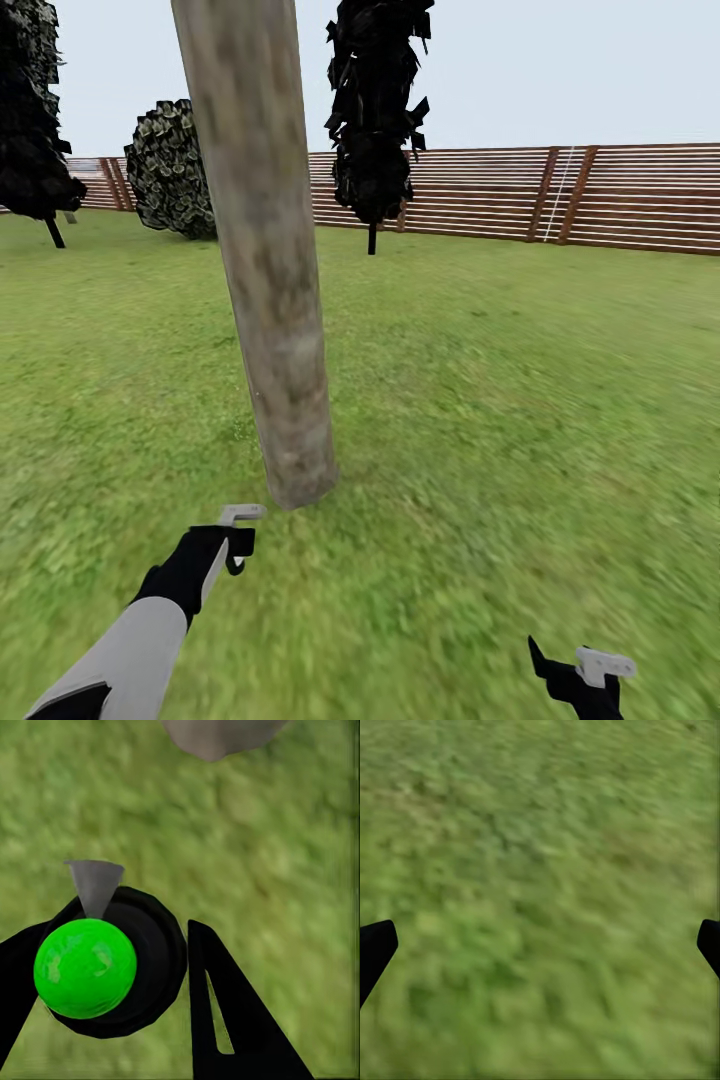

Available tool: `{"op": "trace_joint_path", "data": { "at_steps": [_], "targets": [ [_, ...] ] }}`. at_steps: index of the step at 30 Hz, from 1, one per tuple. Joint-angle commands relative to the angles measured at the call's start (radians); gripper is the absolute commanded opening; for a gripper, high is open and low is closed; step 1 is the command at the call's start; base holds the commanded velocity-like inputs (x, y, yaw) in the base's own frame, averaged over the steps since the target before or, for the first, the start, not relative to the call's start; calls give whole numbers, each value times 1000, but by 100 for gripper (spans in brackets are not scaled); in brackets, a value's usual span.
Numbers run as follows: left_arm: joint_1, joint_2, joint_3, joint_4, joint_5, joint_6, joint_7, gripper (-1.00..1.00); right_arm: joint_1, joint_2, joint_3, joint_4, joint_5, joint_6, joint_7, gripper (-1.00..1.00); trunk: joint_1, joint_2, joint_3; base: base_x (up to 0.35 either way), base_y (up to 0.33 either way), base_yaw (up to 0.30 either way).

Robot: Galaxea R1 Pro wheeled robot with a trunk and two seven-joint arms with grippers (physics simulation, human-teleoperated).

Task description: In the garden, pick up the pesticide atomizer on the floor and spray pesticide onto both trees until each tree trunk is fully covered.

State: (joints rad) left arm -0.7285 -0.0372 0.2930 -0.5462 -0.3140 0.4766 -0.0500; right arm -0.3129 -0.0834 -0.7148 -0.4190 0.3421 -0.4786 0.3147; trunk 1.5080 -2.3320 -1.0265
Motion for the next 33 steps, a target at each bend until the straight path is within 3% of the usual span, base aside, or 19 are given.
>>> {"op": "trace_joint_path", "data": {
  "at_steps": [1, 4, 6, 7, 10, 12, 15, 17, 19, 20, 21, 24, 29, 30, 31, 33],
  "targets": [
    [-1, -6, -1, 0, -1, 2, -5, -100, 0, 1, 0, 0, 0, 0, 1, 100, 0, 0, 0, 0, 0, 0],
    [-2, -78, -5, -1, -5, 5, -1, -100, 0, 1, 0, 0, 0, 0, 1, 100, 0, 0, 0, 0, 0, 0],
    [-4, -104, -31, -1, -5, 7, 1, -100, 0, 1, 0, 0, 0, 0, 0, 100, 0, 0, 0, 0, 0, 0],
    [-5, -105, -37, -2, -6, 8, 1, -100, 0, 1, 0, 0, 0, 0, 0, 100, 0, 0, 0, 0, 0, 0],
    [-8, -94, -43, -13, -10, 32, 1, -100, 0, 1, 0, 0, 0, 0, 1, 100, 0, 0, 0, 0, 0, 0],
    [-13, -21, -41, -17, -9, 83, 0, -100, 0, 1, 0, 0, 0, 0, 0, 100, 0, 0, 0, 0, 0, 0],
    [-16, 19, -43, -18, -9, 95, 0, -100, 0, 1, 0, 0, 0, 0, 0, 100, 0, 0, 0, 0, 0, 0],
    [-9, 18, -46, -18, -9, 98, 1, -100, 0, 1, 0, 0, 0, 0, 0, 100, 0, 0, 0, 0, 0, 0],
    [-9, -17, -52, -18, -6, 98, 1, -100, 0, 1, 0, 0, 0, 0, 0, 100, 0, 0, 0, 0, 0, 0],
    [-9, -42, -66, -18, -7, 99, 1, -100, 0, 1, 0, 0, 0, 0, 0, 100, 0, 0, 0, 0, 0, 0],
    [-11, -75, -107, -18, -7, 99, 1, -100, 0, 1, 0, 0, 0, 0, 0, 100, 0, 0, 0, 0, 0, 0],
    [-17, -100, -157, -20, -5, 101, 1, -100, 0, 1, 0, 0, 0, 0, 0, 100, 0, 0, 0, 0, 0, 0],
    [-19, -91, -164, -44, -8, 105, 2, -100, 0, 1, 0, 0, 0, 0, 0, 100, 0, 0, 0, 0, 0, 0],
    [-19, -79, -163, -69, -8, 117, 2, -100, 0, 1, 0, 0, 0, 0, 1, 100, 0, 0, 0, 0, 0, 0],
    [-18, -50, -162, -119, -6, 168, 1, -100, 0, 1, 0, 0, 0, 0, 0, 100, 0, 0, 0, 0, 0, 0],
    [-14, -37, -162, -169, -4, 209, 1, -100, 0, 1, 0, 0, 0, 0, 0, 100, 0, 0, 0, 0, 0, 0]
  ]
}}
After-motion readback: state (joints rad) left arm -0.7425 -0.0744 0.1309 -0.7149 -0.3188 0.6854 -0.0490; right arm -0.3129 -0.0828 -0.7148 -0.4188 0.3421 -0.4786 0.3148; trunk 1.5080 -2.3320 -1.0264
